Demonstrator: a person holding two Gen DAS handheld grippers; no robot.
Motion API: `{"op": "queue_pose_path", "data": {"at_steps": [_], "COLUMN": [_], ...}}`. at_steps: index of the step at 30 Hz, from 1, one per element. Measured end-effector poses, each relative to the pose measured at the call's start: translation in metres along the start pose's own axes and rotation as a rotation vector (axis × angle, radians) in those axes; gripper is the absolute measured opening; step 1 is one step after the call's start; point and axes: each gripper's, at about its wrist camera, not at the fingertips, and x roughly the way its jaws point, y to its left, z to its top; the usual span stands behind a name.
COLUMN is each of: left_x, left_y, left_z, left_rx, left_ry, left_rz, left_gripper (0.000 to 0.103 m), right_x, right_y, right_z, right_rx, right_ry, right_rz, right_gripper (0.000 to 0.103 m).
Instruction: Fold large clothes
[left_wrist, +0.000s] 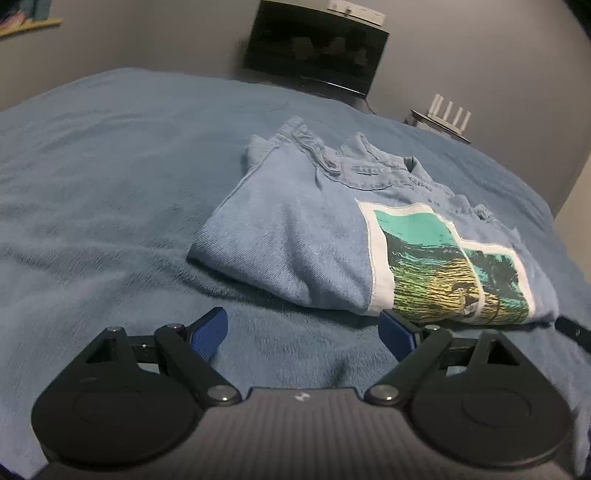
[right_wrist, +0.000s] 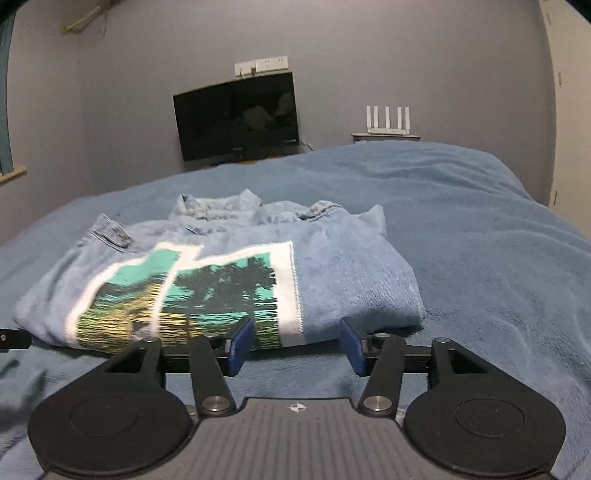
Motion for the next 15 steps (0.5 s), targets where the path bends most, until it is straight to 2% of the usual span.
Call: {"op": "queue_pose_path", "data": {"at_steps": [5,9,15], "left_x": [-0.011,-0.006,0.025], "left_y": [0.006,0.011,0.026], "left_z": [-0.007,-0.006,-0.006], "left_rx": [-0.06,-0.101,-0.245], "left_ry": [0.028,0.001,0.052], "left_rz": [-0.022,-0.04,-0.138], "left_gripper": [0.088,0.093,0.093], "right_x": [-0.013,-0.005,0.02], "right_y": [-0.01,-0.019,-0.041], "right_z": [-0.008,-0.013,-0.02], "right_rx": [0.127,0.206,0.388], "right_ry": [0.05,0.066,0.095], "right_rz": [0.018,0.027,0.069], "right_gripper": [0.062,0.07,0.078]}}
